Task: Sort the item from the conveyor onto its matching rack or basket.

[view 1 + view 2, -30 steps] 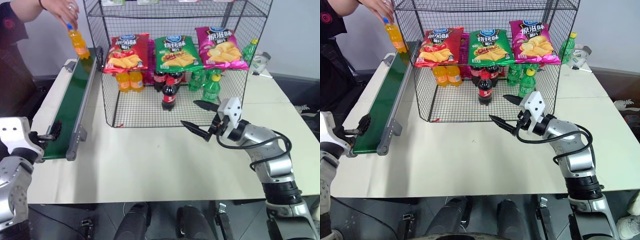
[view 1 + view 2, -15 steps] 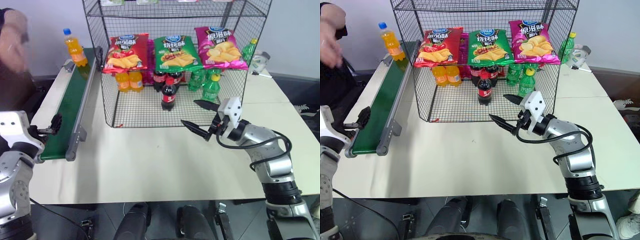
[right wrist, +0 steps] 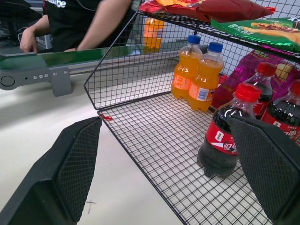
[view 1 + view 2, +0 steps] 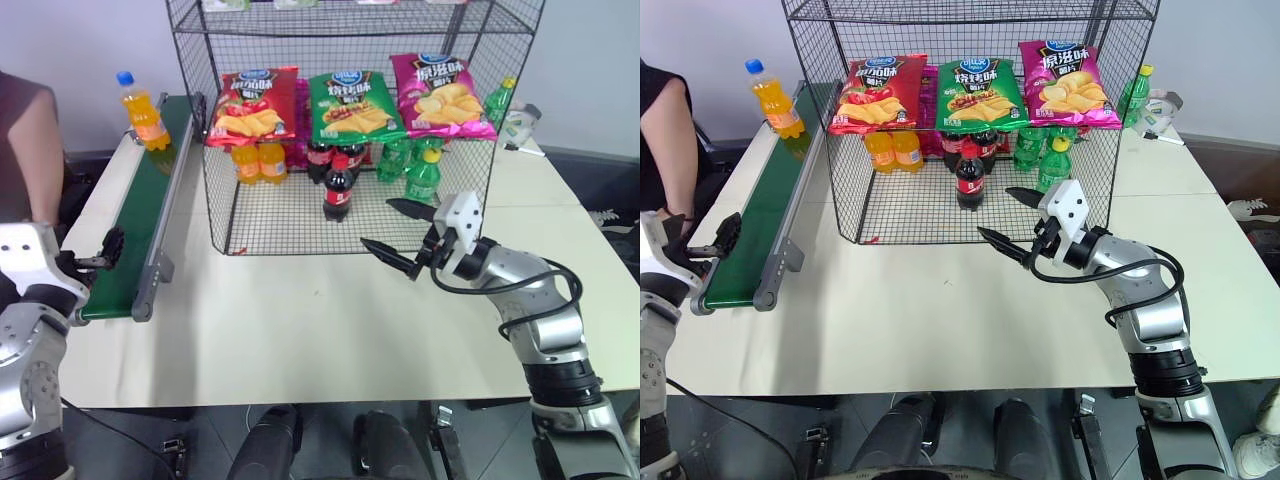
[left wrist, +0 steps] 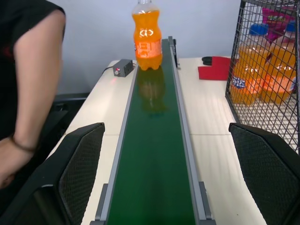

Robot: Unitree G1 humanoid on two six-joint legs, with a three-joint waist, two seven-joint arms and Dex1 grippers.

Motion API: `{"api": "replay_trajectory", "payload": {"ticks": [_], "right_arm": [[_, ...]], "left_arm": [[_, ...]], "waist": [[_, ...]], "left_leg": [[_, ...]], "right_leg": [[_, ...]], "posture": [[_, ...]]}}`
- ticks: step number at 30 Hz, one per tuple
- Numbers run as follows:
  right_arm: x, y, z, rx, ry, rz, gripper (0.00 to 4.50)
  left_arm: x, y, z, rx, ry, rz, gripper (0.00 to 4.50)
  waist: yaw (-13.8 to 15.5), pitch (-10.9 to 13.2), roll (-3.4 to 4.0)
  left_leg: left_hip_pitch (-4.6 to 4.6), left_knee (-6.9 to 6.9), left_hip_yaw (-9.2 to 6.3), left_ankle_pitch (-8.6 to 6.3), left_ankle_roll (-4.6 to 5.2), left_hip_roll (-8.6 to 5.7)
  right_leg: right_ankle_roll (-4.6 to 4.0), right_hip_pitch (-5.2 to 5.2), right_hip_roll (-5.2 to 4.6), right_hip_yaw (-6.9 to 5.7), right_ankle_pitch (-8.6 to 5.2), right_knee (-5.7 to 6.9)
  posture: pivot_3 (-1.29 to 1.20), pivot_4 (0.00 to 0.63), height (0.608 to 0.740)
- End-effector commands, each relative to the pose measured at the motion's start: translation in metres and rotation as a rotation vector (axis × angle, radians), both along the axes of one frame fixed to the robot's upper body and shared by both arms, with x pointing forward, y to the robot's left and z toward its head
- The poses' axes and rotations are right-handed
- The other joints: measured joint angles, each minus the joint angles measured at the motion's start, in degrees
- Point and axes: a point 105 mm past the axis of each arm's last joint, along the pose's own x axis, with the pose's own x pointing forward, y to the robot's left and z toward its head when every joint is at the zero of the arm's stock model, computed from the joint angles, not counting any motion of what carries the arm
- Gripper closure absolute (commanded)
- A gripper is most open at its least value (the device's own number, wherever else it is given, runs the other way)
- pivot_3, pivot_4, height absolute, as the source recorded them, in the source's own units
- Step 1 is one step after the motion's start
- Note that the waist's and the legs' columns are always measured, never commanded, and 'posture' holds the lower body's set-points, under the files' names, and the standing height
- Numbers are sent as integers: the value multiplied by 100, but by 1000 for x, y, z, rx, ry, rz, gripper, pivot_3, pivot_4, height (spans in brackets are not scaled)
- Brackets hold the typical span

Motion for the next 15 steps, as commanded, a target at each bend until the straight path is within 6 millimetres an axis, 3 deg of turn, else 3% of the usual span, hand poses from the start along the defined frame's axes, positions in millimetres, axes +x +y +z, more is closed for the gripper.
{"api": "replay_trajectory", "payload": {"ticks": [1, 15], "right_arm": [[-4, 4, 16, 8, -64, 17, 0], [-5, 7, 19, 3, -66, 22, 0]], "left_arm": [[-1, 2, 9, 27, -43, 12, 53], [-3, 17, 7, 38, -71, 97, 53]], "waist": [[0, 0, 0], [1, 0, 0]], "left_leg": [[0, 0, 0, 0, 0, 0], [0, 0, 0, 0, 0, 0]], "right_leg": [[0, 0, 0, 0, 0, 0], [0, 0, 0, 0, 0, 0]], "posture": [[0, 150, 740], [0, 150, 740]]}}
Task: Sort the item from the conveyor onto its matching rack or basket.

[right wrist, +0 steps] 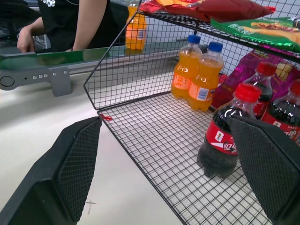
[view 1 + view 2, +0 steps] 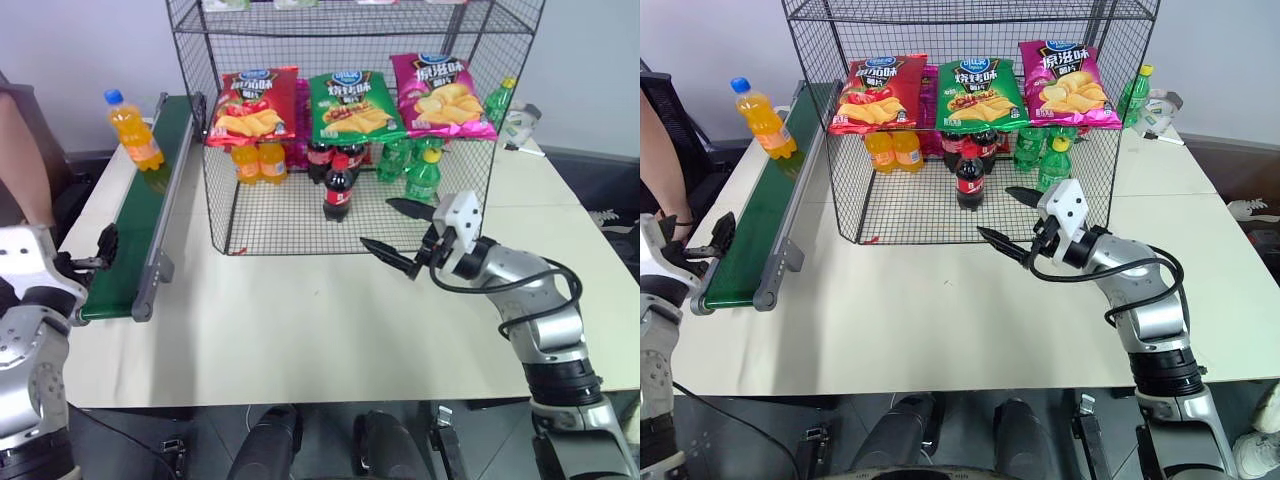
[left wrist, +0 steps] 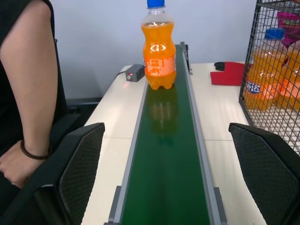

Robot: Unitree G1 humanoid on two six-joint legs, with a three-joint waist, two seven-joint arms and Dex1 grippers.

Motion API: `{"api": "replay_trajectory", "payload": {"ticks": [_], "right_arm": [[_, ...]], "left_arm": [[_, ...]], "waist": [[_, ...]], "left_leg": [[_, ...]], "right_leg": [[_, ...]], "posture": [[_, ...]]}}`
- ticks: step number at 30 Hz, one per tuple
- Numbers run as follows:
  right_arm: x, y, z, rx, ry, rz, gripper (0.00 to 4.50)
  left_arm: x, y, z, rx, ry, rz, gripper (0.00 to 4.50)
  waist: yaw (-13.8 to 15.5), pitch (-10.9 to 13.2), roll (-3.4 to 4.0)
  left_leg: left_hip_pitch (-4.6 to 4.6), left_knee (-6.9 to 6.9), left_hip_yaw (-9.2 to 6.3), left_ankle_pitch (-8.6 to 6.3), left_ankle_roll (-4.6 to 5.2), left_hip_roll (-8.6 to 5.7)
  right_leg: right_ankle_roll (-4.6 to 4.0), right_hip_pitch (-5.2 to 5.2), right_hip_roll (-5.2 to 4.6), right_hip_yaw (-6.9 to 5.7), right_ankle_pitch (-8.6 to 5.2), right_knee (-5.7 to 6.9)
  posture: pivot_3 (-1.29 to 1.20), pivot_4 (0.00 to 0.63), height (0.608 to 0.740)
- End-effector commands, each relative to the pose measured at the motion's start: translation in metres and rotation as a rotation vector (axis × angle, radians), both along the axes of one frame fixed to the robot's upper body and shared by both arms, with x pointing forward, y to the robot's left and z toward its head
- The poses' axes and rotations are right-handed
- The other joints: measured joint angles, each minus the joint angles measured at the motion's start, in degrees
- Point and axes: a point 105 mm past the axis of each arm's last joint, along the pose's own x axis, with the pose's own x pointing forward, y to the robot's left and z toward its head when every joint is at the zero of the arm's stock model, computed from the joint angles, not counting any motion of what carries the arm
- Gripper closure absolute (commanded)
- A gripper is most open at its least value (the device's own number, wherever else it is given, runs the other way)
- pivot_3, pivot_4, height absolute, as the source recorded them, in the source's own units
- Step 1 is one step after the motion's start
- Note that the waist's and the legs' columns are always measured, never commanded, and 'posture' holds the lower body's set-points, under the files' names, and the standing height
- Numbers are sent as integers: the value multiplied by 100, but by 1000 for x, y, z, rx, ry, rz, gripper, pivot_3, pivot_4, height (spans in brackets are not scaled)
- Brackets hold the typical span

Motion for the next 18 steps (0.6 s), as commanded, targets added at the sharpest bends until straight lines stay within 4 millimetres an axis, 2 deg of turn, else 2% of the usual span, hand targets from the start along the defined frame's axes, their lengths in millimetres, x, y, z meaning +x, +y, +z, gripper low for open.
{"api": "replay_trajectory", "payload": {"ticks": [1, 18], "right_arm": [[-5, 5, 16, 5, -60, 19, 0], [-7, 8, 19, 2, -60, 18, 0]], "left_arm": [[-3, 8, 12, 37, -39, 38, 53], [2, 10, 5, 40, -33, 45, 53]], "waist": [[0, 0, 0], [2, 0, 0]], "left_leg": [[0, 0, 0, 0, 0, 0], [0, 0, 0, 0, 0, 0]], "right_leg": [[0, -1, 0, 0, 0, 0], [0, -2, 0, 0, 0, 0]], "posture": [[0, 150, 740], [0, 150, 740]]}}
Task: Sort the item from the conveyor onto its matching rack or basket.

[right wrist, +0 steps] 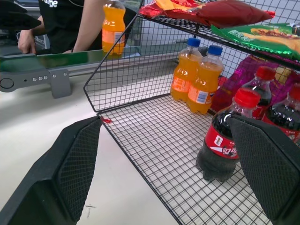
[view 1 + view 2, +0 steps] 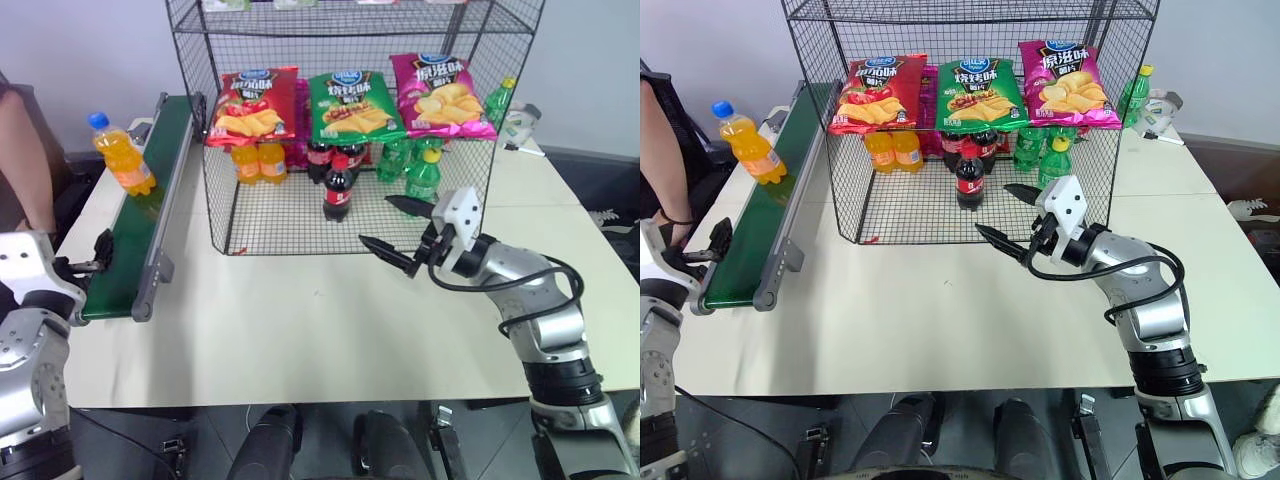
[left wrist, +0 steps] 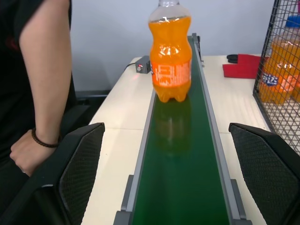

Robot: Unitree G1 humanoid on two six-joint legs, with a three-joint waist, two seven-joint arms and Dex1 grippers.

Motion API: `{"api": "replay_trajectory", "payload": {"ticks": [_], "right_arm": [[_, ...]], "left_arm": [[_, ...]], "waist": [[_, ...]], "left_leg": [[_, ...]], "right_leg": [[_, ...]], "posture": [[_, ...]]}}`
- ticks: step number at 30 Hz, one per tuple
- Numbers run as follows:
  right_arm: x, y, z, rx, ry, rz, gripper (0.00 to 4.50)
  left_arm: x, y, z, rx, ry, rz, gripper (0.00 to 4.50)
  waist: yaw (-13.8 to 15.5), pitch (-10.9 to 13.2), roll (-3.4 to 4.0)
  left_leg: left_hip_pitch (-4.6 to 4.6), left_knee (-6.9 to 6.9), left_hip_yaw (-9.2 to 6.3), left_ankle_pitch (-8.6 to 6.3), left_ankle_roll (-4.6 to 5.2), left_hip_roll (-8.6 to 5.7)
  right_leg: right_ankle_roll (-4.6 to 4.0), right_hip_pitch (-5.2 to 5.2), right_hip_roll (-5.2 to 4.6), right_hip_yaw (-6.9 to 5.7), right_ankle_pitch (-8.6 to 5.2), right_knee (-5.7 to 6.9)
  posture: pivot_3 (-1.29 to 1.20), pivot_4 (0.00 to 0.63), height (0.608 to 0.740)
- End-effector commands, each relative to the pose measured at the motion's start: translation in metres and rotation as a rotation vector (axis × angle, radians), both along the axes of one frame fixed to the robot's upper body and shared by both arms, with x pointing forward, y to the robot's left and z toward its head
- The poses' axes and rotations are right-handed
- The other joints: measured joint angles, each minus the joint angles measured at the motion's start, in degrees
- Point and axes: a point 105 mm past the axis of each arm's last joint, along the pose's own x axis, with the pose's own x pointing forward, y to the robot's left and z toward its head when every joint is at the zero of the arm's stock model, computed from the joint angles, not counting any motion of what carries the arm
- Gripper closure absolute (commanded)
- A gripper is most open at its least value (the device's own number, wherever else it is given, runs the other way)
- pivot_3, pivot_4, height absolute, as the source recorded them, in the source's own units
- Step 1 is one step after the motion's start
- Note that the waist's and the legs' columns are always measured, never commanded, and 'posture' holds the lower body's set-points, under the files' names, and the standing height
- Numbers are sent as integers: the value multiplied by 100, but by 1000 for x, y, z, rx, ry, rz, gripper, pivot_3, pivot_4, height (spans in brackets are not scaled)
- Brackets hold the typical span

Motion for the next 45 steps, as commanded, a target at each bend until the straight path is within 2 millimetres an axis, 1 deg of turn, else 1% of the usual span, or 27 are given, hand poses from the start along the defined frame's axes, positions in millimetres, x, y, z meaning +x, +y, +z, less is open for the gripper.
{"api": "replay_trajectory", "payload": {"ticks": [1, 5, 10, 15, 21, 26, 35, 36, 37, 38, 39, 40, 41, 43, 45], "right_arm": [[-5, 5, 15, 6, -56, 20, 0], [-4, 7, 15, 7, -55, 23, 0], [-5, 6, 13, 11, -53, 23, 0], [-5, 2, 10, 10, -49, 18, 0], [-6, 4, 9, 14, -50, 18, 0], [-6, 7, 9, 17, -50, 22, 0], [-7, 9, 12, 20, -55, 25, 0], [-7, 9, 12, 20, -55, 25, 0], [-7, 9, 12, 19, -55, 25, 0], [-7, 8, 12, 19, -55, 24, 0], [-7, 8, 12, 19, -55, 23, 0], [-7, 8, 12, 18, -55, 21, 0], [-7, 7, 12, 18, -55, 21, 0], [-7, 6, 13, 16, -57, 18, 0], [-5, 5, 13, 13, -57, 17, 0]], "left_arm": [[3, 1, 11, 35, -48, 8, 53], [10, 2, 9, 41, -61, 8, 53], [23, 1, 3, 24, -74, -8, 53], [29, 2, -1, 13, -81, -4, 53], [29, 5, 0, 8, -96, 13, 53], [26, 7, 5, 4, -122, 20, 53], [24, 11, 2, 7, -111, 47, 53], [23, 10, 2, 5, -112, 47, 589], [23, 10, 2, 5, -113, 46, 902], [22, 9, 3, 7, -115, 43, 1384], [20, 8, 4, 12, -114, 38, 1741], [19, 6, 6, 15, -118, 30, 1845], [19, 5, 8, 16, -120, 24, 1845], [14, -3, 24, 38, -160, -20, 1845], [10, -15, 46, 61, -208, -77, 1845]], "waist": [[1, 0, 0], [6, 0, 0], [2, 0, 0], [-9, 0, 0], [-5, 0, 0], [-5, 0, 0], [-6, 0, 0], [-6, 0, 0], [-5, 0, 0], [-2, 0, 0], [5, 0, 0], [-2, 0, 0], [-3, -1, 0], [-4, 0, 0], [-3, 2, -4]], "left_leg": [[0, 0, 0, 0, 0, 0], [0, 1, -1, 0, 0, 0], [0, -1, 0, 0, 0, -1], [0, 0, 0, 0, 0, -1], [0, 1, -1, 0, 0, -1], [0, 0, 0, 0, 0, -1], [0, 0, 0, 0, 0, -1], [0, 0, 0, 0, 0, -1], [0, 0, -1, 1, 0, -1], [0, 0, 0, 0, 1, -1], [0, 0, -1, 1, 1, -1], [1, 1, -2, 0, 0, -1], [2, 1, -1, 0, 0, -1], [2, 1, -1, 0, 0, -1], [-1, 0, -1, 0, 0, 0]], "right_leg": [[0, -1, 0, 0, 0, 0], [0, -1, 0, -2, 0, 0], [16, 0, 0, -2, 9, 0], [17, 0, 0, -2, 9, 0], [18, 0, 0, -3, 10, 1], [18, 0, 0, -2, 10, 1], [19, -1, 0, -2, 10, 1], [19, -1, 0, -2, 10, 1], [19, -1, 0, -2, 10, 1], [19, -1, 0, -2, 10, 1], [19, -1, 0, -2, 10, 1], [19, -1, 0, -3, 10, 2], [18, 1, 0, -2, 10, 2], [18, 0, 0, -2, 10, 2], [18, -1, 0, -2, 10, 1]], "posture": [[0, 150, 740], [0, 150, 740], [0, 150, 740], [0, 150, 740], [0, 150, 740], [0, 150, 740], [0, 150, 740], [0, 150, 740], [0, 150, 740], [0, 150, 740], [0, 150, 740], [0, 150, 740], [0, 150, 740], [0, 150, 740], [0, 150, 740]]}}
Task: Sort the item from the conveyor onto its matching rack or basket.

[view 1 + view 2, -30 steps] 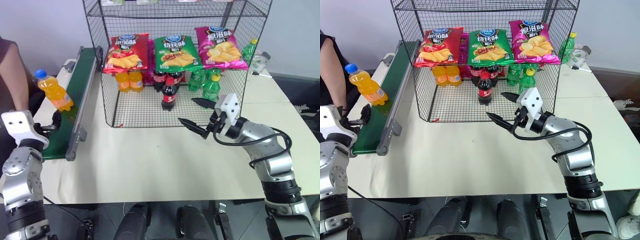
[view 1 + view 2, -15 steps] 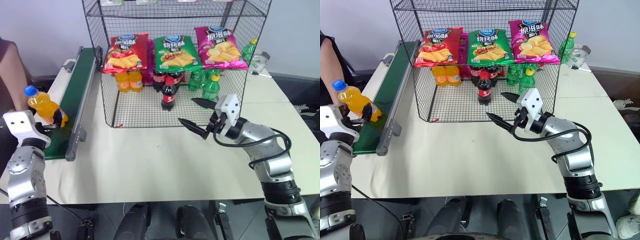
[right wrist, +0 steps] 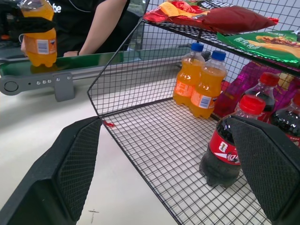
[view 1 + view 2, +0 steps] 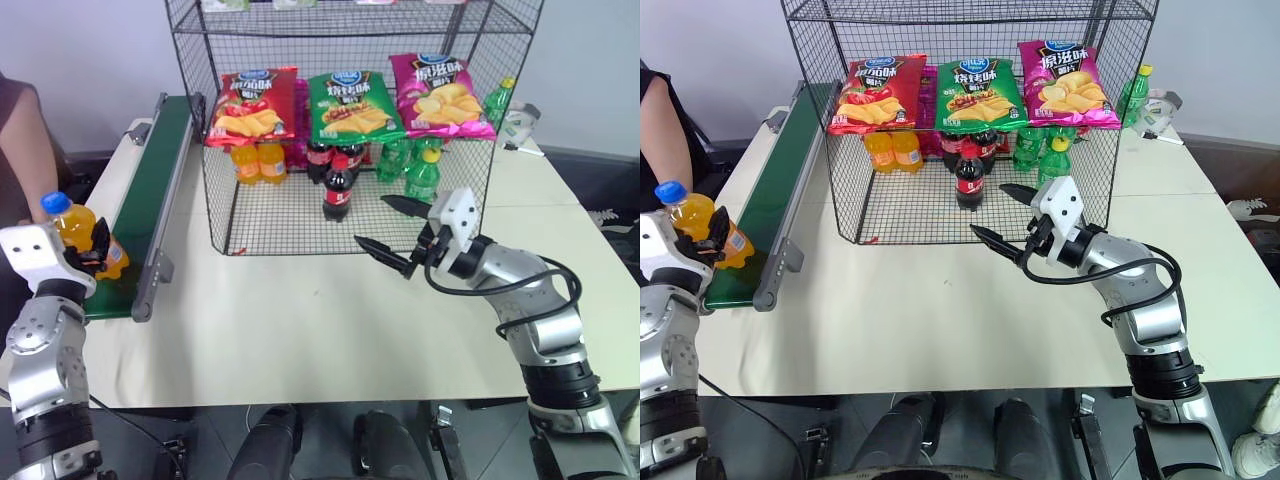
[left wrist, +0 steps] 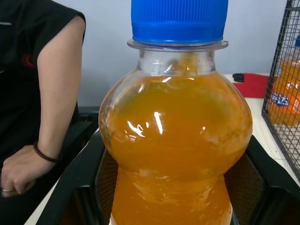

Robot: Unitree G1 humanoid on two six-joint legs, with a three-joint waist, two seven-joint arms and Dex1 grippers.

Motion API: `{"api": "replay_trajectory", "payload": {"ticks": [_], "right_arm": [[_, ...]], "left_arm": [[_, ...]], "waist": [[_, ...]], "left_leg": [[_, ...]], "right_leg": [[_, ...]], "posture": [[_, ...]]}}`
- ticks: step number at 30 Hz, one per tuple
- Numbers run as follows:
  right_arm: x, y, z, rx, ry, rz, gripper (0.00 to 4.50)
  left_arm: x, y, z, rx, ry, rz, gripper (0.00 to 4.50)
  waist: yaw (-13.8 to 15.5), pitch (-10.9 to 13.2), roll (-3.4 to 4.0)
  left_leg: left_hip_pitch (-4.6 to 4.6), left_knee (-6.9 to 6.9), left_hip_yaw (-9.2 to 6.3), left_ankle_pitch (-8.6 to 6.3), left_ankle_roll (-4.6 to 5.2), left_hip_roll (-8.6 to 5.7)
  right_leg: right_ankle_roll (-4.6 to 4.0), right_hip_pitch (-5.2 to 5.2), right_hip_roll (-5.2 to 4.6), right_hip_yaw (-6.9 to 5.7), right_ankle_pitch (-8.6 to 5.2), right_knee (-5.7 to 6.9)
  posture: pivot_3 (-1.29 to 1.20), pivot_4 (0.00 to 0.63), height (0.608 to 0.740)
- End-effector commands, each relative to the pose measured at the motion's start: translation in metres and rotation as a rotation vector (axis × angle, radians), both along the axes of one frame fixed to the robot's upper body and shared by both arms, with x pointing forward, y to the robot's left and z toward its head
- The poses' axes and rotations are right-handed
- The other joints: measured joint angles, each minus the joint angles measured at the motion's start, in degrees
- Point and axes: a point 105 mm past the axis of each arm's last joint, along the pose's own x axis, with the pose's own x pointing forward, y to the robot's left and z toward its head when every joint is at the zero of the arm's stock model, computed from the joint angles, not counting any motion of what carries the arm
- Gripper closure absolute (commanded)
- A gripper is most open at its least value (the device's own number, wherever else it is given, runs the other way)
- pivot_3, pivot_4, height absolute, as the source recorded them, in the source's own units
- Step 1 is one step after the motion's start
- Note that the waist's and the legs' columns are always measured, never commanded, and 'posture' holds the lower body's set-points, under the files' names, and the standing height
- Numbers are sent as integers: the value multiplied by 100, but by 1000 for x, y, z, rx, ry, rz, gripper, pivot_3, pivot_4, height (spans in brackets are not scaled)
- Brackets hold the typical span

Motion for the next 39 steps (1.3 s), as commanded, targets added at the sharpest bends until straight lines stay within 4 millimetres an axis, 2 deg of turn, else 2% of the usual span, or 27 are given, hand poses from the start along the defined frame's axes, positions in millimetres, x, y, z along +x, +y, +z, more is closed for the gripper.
{"api": "replay_trajectory", "payload": {"ticks": [1, 3, 7, 10, 14, 19, 27, 33, 39], "right_arm": [[-2, 0, 14, 5, -53, 12, 0], [-1, -2, 14, 1, -52, 13, 0], [0, -5, 12, -9, -49, 18, 0], [-1, -5, 12, -12, -50, 22, 0], [-5, -4, 12, -12, -53, 25, 0], [-13, -3, 16, -7, -61, 24, 0], [-17, -8, 13, -7, -55, -12, 0], [-19, -7, 13, -3, -56, -23, 0], [-19, -9, 13, -1, -58, -34, 0]], "left_arm": [[-8, -22, 58, 76, -146, -108, 1845], [-7, -37, 71, 90, -159, -174, 1845], [1, -84, 83, 94, -149, -376, 1845], [12, -129, 76, 100, -101, -537, 1845], [31, -166, 59, 82, -58, -602, 1845], [73, -189, 25, 0, -34, -540, 1845], [127, -207, -5, 11, -18, -426, 1845], [147, -211, -2, 2, -58, -340, 1845], [153, -216, -10, -16, -38, -345, 1845]], "waist": [[12, 5, -9], [16, 6, -13], [17, 6, -12], [14, 6, -10], [-16, 6, -10], [15, 6, -8], [25, 8, -12], [-2, 9, -15], [-2, 9, -15]], "left_leg": [[-1, 0, 0, 0, 0, 0], [-5, 4, -5, 0, 0, 0], [-4, 6, -5, 0, 0, -2], [-3, 4, -3, 0, 0, -3], [-4, 2, -1, 1, 0, -2], [-3, 0, 0, 3, -1, -1], [-8, 10, 0, 3, -1, -8], [-10, 11, 0, 3, 0, -12], [-9, 11, 1, 3, 0, -12]], "right_leg": [[0, 0, 0, 0, 0, 0], [0, -3, 0, -5, 0, -1], [-2, 0, -1, -6, -1, -1], [-1, 14, -1, -5, 0, -1], [1, 17, 3, -4, 1, 0], [2, 15, 5, -8, 1, 8], [4, 15, 2, -12, 2, 9], [7, 15, 2, -15, 3, 8], [7, 14, 8, -17, 3, 13]], "posture": [[0, 150, 740], [0, 150, 740], [0, 150, 740], [0, 150, 740], [0, 150, 740], [0, 150, 740], [0, 150, 740], [0, 150, 740], [0, 150, 740]]}}
